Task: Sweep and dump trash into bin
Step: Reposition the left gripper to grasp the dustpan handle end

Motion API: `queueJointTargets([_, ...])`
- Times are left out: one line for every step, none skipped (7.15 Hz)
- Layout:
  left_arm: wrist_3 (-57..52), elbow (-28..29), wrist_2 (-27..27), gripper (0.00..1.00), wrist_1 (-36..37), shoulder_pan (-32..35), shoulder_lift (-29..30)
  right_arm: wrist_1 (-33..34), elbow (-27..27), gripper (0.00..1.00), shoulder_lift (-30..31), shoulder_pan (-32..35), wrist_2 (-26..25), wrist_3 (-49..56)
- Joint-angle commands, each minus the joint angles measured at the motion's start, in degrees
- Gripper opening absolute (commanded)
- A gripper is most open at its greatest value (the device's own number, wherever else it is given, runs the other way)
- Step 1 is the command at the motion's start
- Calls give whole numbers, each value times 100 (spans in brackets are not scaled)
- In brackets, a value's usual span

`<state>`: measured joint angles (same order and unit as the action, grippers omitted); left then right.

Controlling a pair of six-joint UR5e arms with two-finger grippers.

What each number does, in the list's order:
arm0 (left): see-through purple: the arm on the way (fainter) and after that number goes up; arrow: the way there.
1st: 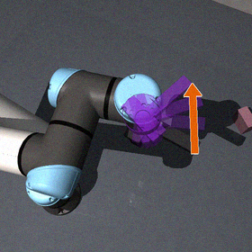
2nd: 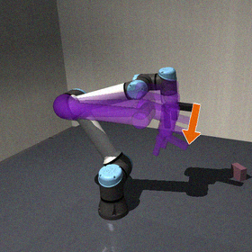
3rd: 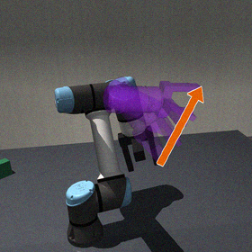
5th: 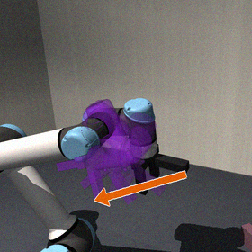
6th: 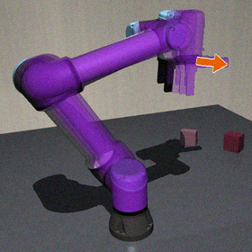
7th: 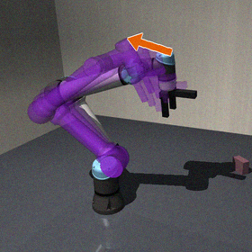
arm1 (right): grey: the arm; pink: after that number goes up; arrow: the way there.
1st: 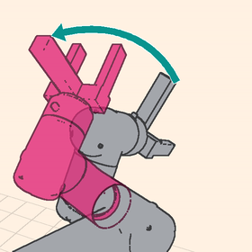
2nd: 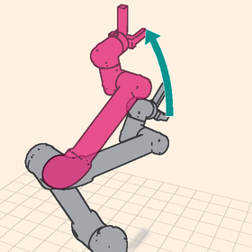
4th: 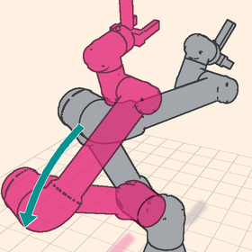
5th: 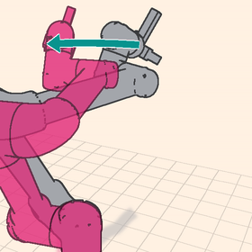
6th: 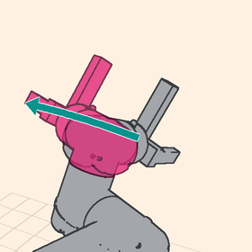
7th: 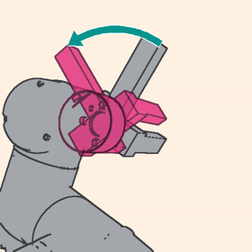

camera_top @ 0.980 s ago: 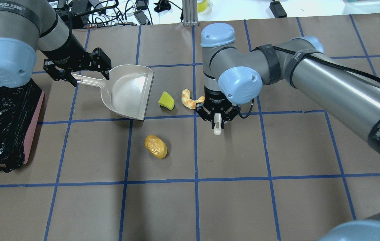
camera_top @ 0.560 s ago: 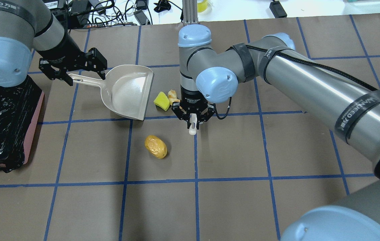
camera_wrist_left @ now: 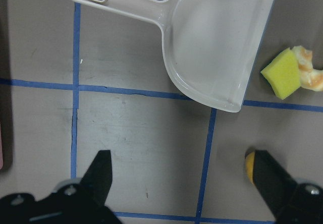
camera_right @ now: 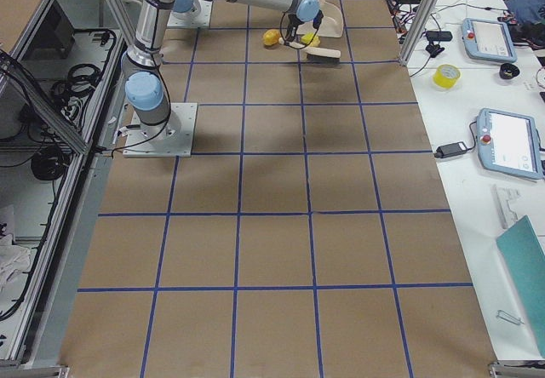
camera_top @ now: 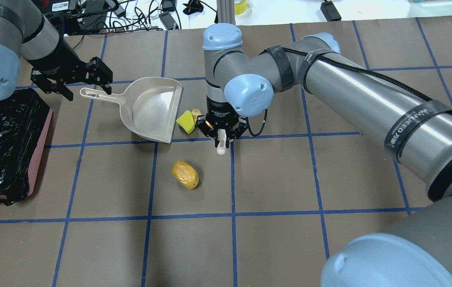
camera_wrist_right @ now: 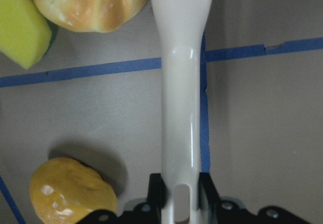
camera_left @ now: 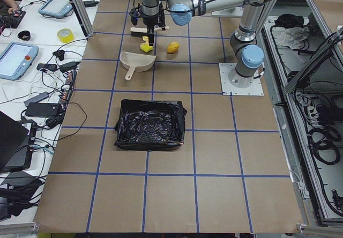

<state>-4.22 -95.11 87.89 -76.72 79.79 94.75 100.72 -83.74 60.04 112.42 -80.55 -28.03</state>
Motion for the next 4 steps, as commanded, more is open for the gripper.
queueJointTargets([-61,18,-9,100,0,-95,0,0,7,0,-1,-1,13,0])
queueJointTargets([-209,19,0,100,0,-121,8,0,16,0,-1,-1,13,0])
queueJointTargets([-358,10,-17,100,0,-269,17,0,7,0,-1,-1,13,0])
queueJointTargets([-499,10,-26,100,0,-384,26,0,7,0,-1,-1,13,0])
